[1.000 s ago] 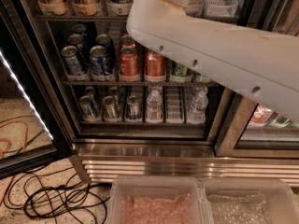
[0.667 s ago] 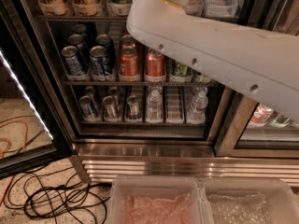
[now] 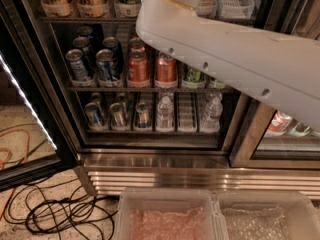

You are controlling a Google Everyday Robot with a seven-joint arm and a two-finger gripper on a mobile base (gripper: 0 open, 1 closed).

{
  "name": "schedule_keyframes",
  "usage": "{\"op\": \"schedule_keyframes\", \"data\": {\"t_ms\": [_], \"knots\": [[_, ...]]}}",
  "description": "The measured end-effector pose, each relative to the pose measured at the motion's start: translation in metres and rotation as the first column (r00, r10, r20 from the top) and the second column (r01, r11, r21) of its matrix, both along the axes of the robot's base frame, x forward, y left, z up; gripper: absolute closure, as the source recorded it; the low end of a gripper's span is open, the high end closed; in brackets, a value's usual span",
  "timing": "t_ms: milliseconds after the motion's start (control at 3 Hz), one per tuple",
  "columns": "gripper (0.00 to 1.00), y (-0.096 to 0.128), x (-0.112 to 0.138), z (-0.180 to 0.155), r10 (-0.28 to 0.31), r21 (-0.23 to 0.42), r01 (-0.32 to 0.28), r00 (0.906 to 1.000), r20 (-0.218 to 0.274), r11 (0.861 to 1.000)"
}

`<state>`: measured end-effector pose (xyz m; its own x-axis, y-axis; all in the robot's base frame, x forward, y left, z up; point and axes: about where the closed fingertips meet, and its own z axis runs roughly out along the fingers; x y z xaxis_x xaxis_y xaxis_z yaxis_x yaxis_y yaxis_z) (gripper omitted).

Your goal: Pick 7up can from top shelf of fridge

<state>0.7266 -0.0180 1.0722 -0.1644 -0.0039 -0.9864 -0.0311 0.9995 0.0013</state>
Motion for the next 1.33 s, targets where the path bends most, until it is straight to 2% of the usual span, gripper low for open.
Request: {"op": "schedule_keyframes", "data": {"t_ms": [1000,1333], "knots": [[0.34,-0.012,0.044,0.010,-0.036,-0.057,0.041,0.9960,0.082,0.998],[0.48,-0.017,0.052,0.013,-0.050,-0.071,0.057,0.9936,0.101,0.996]]}}
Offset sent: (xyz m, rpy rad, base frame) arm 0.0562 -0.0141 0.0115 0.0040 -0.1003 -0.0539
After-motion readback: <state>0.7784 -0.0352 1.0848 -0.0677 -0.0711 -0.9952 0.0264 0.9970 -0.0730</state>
